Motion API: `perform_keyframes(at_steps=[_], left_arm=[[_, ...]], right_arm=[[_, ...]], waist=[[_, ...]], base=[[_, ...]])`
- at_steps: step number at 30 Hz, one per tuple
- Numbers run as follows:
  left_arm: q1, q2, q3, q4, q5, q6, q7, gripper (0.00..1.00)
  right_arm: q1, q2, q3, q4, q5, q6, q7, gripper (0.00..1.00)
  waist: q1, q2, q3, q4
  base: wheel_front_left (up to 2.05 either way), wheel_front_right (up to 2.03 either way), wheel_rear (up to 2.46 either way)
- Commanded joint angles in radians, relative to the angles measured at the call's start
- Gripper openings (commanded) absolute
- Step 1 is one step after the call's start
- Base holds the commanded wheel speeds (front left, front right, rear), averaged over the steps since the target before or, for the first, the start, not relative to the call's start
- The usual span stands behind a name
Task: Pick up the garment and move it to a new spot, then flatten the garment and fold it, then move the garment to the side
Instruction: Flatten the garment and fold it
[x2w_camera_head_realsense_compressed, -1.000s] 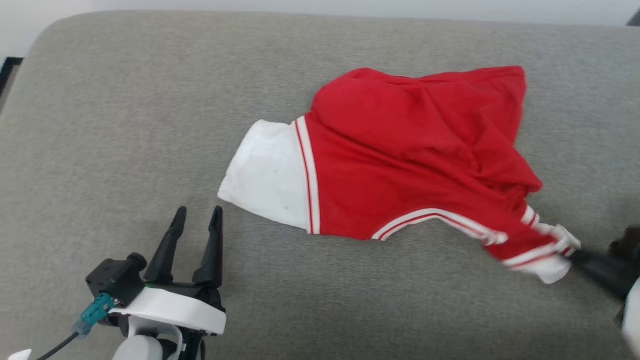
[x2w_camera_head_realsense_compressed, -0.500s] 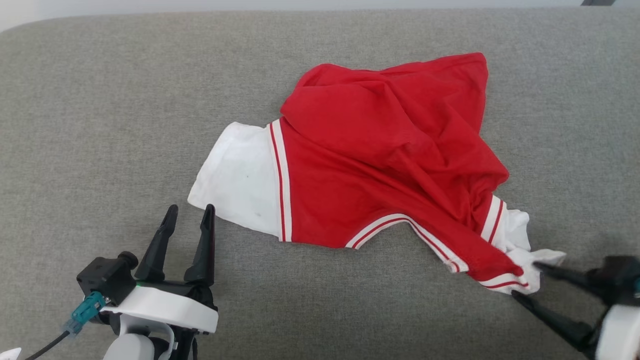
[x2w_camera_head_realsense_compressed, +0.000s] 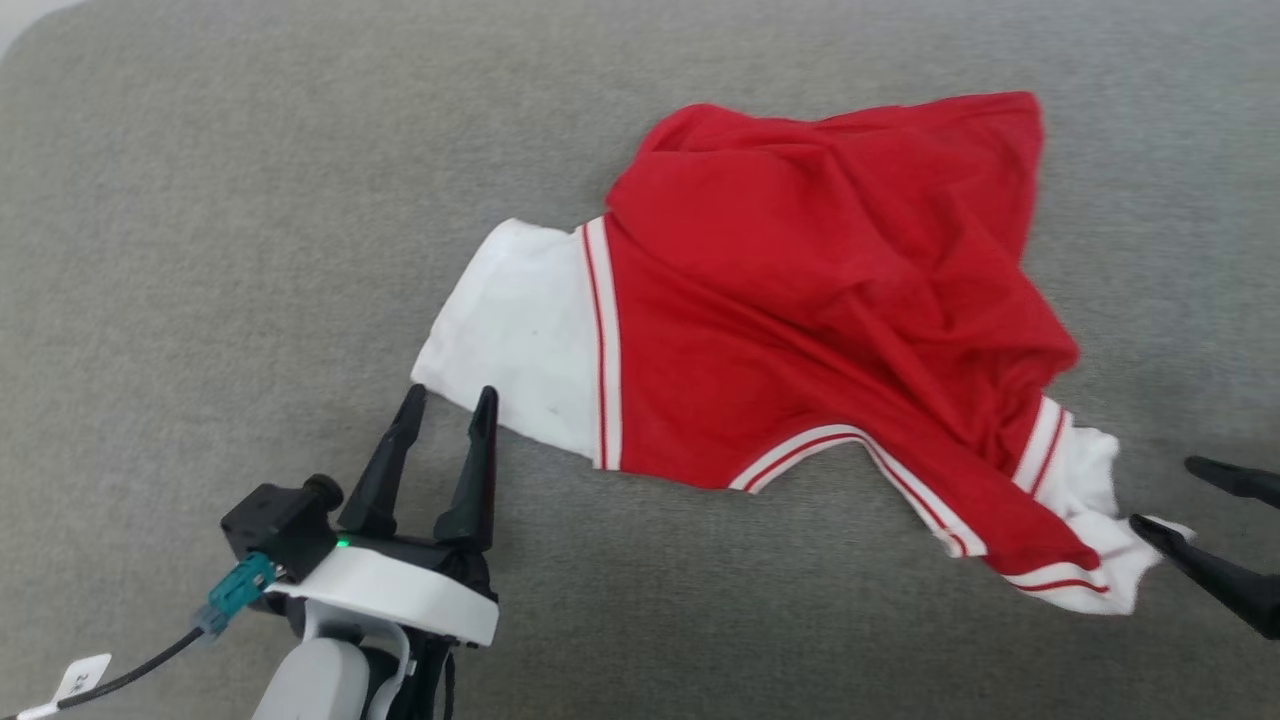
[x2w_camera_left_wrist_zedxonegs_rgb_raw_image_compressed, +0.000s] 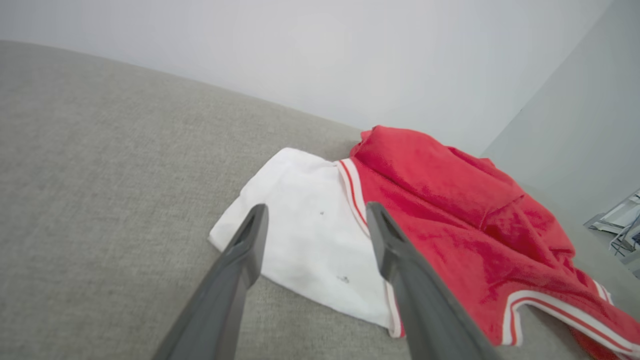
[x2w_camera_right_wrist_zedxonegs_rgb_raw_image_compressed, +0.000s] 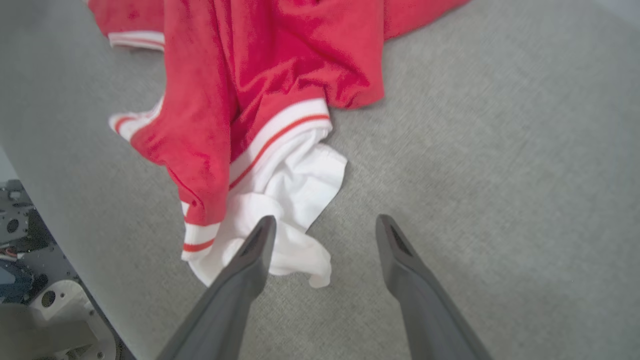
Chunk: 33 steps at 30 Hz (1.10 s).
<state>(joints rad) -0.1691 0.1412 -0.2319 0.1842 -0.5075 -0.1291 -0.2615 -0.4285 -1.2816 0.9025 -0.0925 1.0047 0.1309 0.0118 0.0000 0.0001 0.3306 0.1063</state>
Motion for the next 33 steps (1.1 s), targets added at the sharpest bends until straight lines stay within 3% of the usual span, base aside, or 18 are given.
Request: perform_keyframes(at_steps=[1,13,14,15,16,24,33], left_arm=[[-0.018,0.001,-0.008,0.005,-0.011,-0.002,-0.005,1.0],[-0.038,-0.02,-0.025,0.015,-0.022,-0.002,-0.005,1.0],[-0.039,-0.022,-0.023,0.015,-0.023,-0.002,-0.005,1.0],[-0.039,-0.023,-0.022,0.016,-0.023,-0.002,-0.005,1.0],[-0.039,-0.023,-0.021,0.016,-0.023,-0.002,-0.005,1.0],[-0.024,-0.016,-0.013,0.017,-0.022,-0.002,-0.005,1.0],[-0.054,-0.004,-0.03,0.014,-0.018,-0.002,-0.005,1.0]], right_arm=[[-0.029,0.018,0.005,0.005,-0.007,0.0,0.028,1.0],[-0.111,0.091,0.074,0.11,-0.065,0.0,0.171,1.0],[-0.115,0.097,0.083,0.112,-0.063,0.0,0.177,0.67],[-0.118,0.099,0.097,0.11,-0.064,0.0,0.185,0.14],[-0.121,0.098,0.108,0.11,-0.072,0.0,0.19,0.0],[-0.192,0.055,0.036,0.215,-0.083,-0.002,0.112,0.0],[-0.248,0.146,-0.102,0.437,-0.147,0.0,0.062,0.0]], waist=[[0.0,-0.0001,0.022,0.029],[0.0,-0.0001,0.072,0.105],[0.0,-0.0001,0.072,0.107],[0.0,-0.0001,0.072,0.109],[0.0,-0.0001,0.071,0.11],[0.0,-0.0001,0.044,0.071],[0.0,-0.0001,0.05,0.046]], base=[[0.0,0.0,0.0],[0.0,0.0,0.0],[0.0,0.0,0.0],[0.0,0.0,0.0],[0.0,0.0,0.0],[0.0,0.0,0.0],[0.0,0.0,0.0]])
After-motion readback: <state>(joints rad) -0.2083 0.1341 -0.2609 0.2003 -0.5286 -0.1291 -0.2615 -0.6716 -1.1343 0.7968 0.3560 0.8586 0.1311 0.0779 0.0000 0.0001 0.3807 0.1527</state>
